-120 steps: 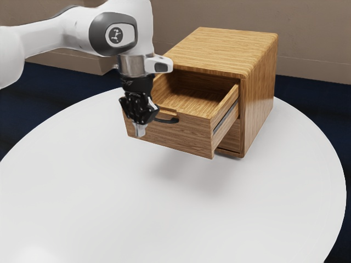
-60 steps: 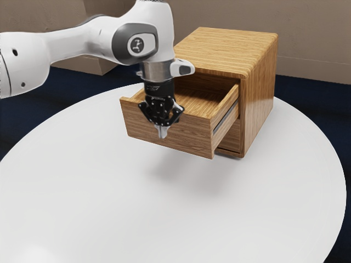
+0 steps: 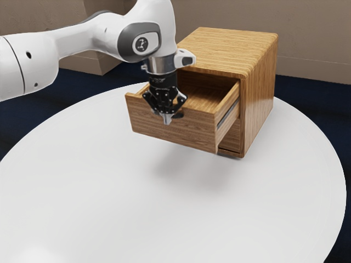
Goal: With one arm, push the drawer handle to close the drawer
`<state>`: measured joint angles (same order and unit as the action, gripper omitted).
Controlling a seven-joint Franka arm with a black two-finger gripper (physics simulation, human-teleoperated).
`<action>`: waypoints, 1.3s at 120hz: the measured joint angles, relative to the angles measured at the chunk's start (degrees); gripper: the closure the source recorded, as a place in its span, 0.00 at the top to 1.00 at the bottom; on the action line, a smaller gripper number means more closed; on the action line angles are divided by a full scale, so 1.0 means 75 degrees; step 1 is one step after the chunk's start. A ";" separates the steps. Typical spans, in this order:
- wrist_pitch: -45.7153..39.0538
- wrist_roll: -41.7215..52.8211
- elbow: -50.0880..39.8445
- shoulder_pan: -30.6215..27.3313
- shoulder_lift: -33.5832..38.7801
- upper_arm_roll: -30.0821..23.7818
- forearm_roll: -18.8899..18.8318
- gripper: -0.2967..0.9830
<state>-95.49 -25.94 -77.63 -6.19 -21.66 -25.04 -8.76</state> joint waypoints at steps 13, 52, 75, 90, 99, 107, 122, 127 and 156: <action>-0.0075 -0.0022 0.0339 0.0152 -0.0291 -0.0001 -0.0056 0.15; -0.0241 -0.0048 0.0817 0.0350 -0.0635 0.0275 -0.0387 0.15; -0.0584 -0.0004 0.1053 0.0504 -0.0848 0.0544 -0.0472 0.15; -0.0796 0.0026 0.1284 0.0582 -0.0912 0.0612 -0.0486 0.15; -0.0957 0.0040 0.1310 0.0601 -0.0941 0.0618 -0.0491 0.15; -0.1114 0.0051 0.1319 0.0660 -0.1001 0.0644 -0.0493 0.15; -0.1447 0.0066 0.1386 0.0837 -0.1182 0.0728 -0.0495 0.15; -0.1555 0.0069 0.1423 0.0899 -0.1260 0.0766 -0.0498 0.15; -0.2155 0.0091 0.1492 0.1119 -0.1447 0.1145 -0.0490 0.15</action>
<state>-111.65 -25.26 -66.44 2.21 -32.51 -16.45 -12.43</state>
